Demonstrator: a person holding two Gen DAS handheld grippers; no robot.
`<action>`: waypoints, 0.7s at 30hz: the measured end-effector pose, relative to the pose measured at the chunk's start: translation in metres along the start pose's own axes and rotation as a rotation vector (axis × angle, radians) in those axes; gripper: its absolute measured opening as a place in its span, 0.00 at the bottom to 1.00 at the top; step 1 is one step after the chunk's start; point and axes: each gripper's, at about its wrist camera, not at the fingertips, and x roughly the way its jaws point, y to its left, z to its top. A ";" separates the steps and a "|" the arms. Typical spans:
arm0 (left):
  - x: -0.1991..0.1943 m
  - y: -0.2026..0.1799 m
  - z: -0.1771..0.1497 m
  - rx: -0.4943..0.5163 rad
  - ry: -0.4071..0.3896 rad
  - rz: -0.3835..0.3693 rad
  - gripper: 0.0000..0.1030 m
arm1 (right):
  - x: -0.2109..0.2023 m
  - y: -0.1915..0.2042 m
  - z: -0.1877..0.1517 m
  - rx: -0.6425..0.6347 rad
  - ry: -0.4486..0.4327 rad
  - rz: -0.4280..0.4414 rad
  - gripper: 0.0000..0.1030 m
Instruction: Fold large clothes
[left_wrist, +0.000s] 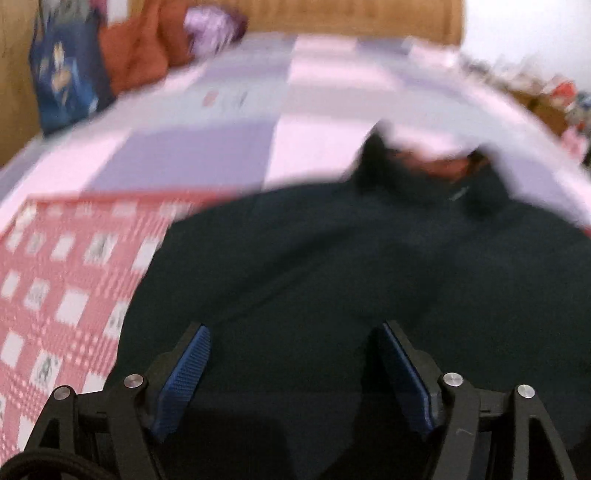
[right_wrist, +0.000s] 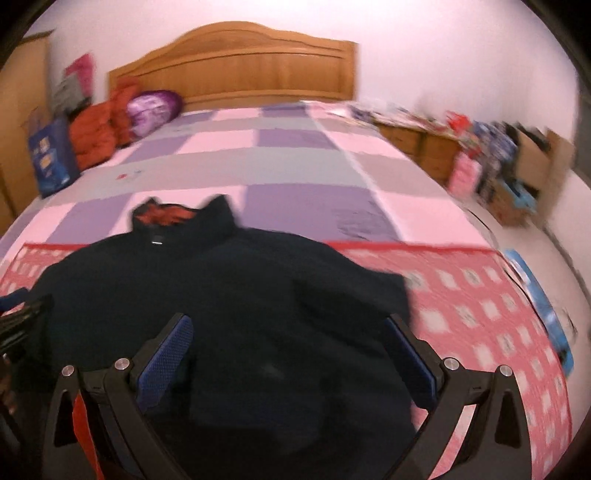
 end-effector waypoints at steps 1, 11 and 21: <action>0.010 0.010 -0.004 -0.005 0.023 -0.003 0.86 | 0.010 0.016 0.003 -0.035 0.007 0.017 1.00; 0.011 0.058 -0.019 -0.028 0.055 0.068 0.86 | 0.089 -0.031 -0.039 0.081 0.228 0.021 1.00; 0.008 -0.047 0.039 0.136 0.031 -0.182 0.86 | 0.044 0.073 0.023 -0.147 -0.007 -0.005 1.00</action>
